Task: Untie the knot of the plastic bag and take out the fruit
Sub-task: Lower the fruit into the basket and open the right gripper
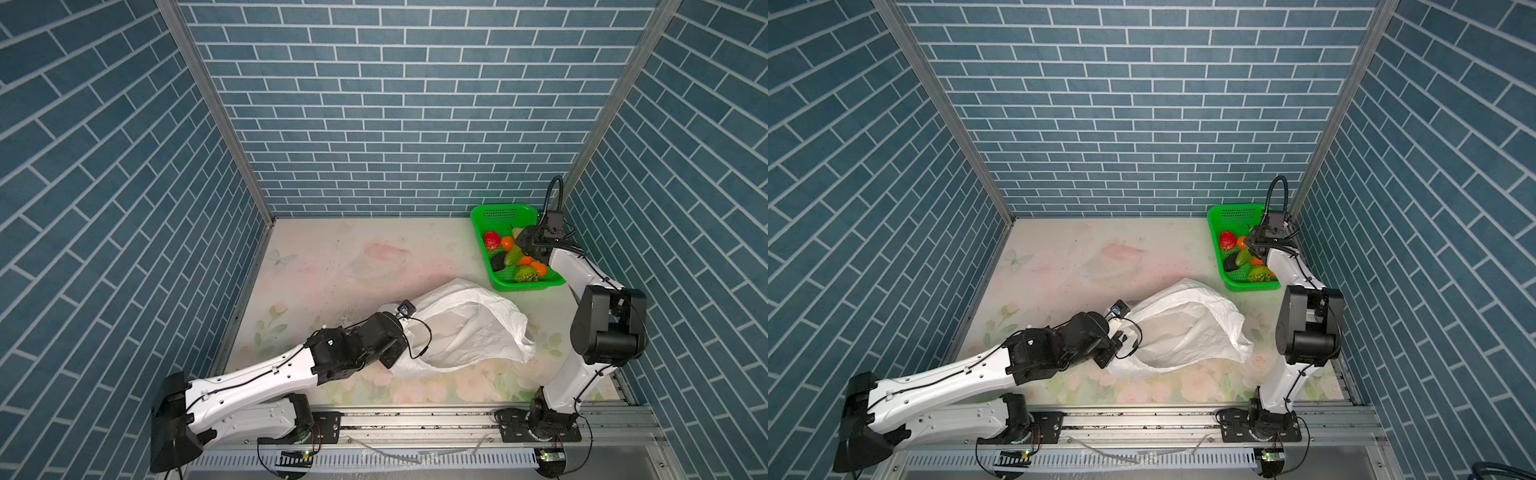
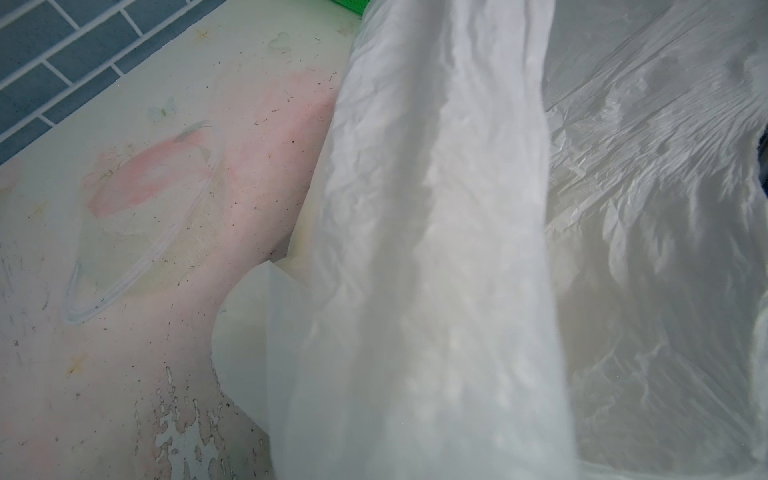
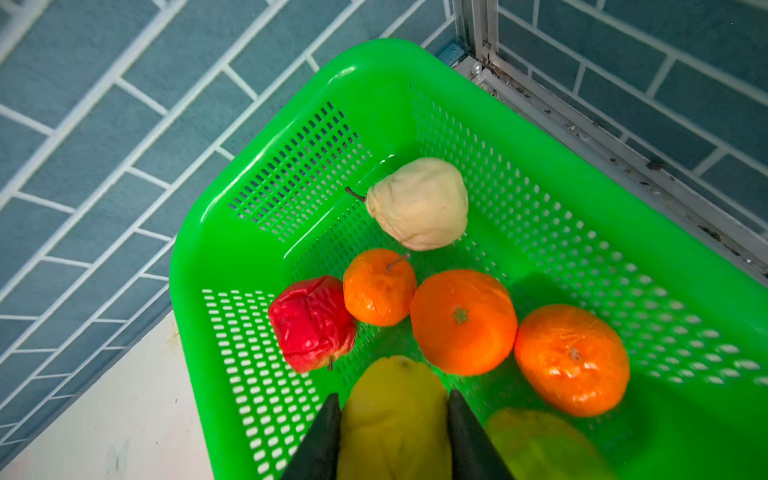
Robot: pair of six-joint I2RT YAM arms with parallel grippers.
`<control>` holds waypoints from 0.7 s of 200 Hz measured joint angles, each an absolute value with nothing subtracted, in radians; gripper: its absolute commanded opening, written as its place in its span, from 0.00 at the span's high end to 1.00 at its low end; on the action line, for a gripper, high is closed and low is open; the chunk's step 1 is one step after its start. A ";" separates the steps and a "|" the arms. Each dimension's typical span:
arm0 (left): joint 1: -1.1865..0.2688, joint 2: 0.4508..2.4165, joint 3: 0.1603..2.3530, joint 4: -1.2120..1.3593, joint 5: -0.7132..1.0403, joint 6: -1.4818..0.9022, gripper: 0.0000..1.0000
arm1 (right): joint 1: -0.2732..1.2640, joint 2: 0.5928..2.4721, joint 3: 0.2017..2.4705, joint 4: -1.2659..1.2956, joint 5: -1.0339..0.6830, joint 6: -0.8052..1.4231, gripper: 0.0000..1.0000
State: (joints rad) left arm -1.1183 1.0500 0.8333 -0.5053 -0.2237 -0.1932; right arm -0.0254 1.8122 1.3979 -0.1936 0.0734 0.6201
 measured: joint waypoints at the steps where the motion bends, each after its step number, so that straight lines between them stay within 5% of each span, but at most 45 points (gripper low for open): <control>1: -1.119 1.049 0.833 -0.505 -0.224 -0.193 1.00 | -0.026 1.814 1.400 -0.193 0.073 0.620 0.60; 59: -1.118 1.036 0.819 -0.522 -0.233 -0.184 1.00 | -0.040 1.900 1.489 -0.190 0.075 0.596 0.30; 140: -1.118 1.018 0.799 -0.520 -0.243 -0.182 1.00 | -0.025 1.839 1.476 -0.229 0.020 0.593 0.29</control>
